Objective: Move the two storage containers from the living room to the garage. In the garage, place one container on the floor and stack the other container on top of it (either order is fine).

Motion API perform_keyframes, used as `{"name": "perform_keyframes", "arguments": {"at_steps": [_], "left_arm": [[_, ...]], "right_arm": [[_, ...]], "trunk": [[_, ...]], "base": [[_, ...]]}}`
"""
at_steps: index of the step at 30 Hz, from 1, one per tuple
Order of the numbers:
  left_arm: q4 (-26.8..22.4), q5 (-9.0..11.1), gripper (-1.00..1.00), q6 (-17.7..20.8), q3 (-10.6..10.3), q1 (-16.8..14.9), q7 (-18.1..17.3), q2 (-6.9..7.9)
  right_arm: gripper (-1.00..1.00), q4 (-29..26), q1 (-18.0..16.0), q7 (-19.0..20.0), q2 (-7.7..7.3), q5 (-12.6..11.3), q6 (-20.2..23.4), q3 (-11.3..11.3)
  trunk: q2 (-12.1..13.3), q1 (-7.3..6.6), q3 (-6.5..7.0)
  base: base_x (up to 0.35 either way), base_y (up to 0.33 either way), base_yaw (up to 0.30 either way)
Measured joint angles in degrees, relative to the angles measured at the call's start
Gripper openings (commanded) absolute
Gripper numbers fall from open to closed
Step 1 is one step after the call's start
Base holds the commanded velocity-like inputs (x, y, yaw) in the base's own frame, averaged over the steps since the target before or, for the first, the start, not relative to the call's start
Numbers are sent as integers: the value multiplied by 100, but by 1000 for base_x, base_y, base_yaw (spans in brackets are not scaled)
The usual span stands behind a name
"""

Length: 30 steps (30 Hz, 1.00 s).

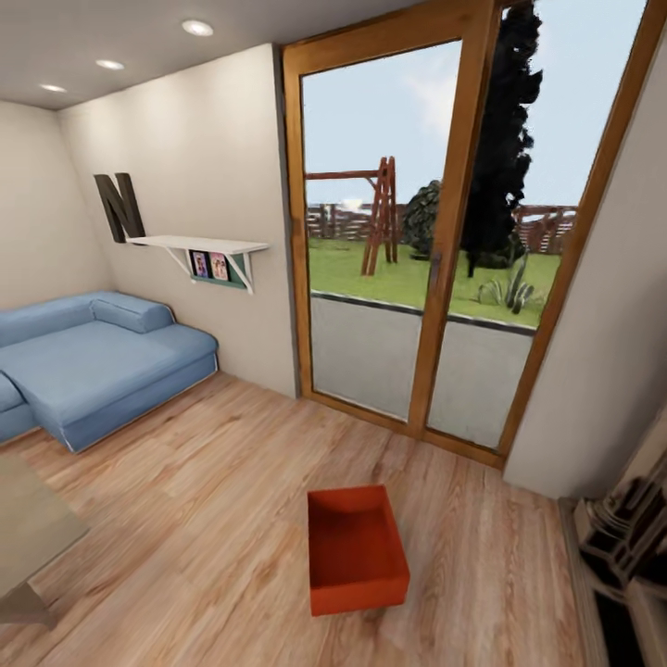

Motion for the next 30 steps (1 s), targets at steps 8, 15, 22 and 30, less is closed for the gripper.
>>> {"name": "perform_keyframes", "arguments": {"at_steps": [8,15,22,30], "left_arm": [[0,0,100,1,0,0,0,0],[0,0,100,1,0,0,0,0],[0,0,100,2,0,0,-1,0],[0,0,100,5,1,0,-1,0]], "right_arm": [[100,0,0,0,-1,1,0,0],[100,0,0,0,-1,1,-1,0],[100,0,0,-1,-1,0,0,0],[100,0,0,-1,-2,4,-2,0]], "trunk": [[0,0,0],[0,0,0],[0,0,0],[0,0,0]], "base": [[326,0,4],[328,0,0],[328,-52,0],[325,-106,0]]}}
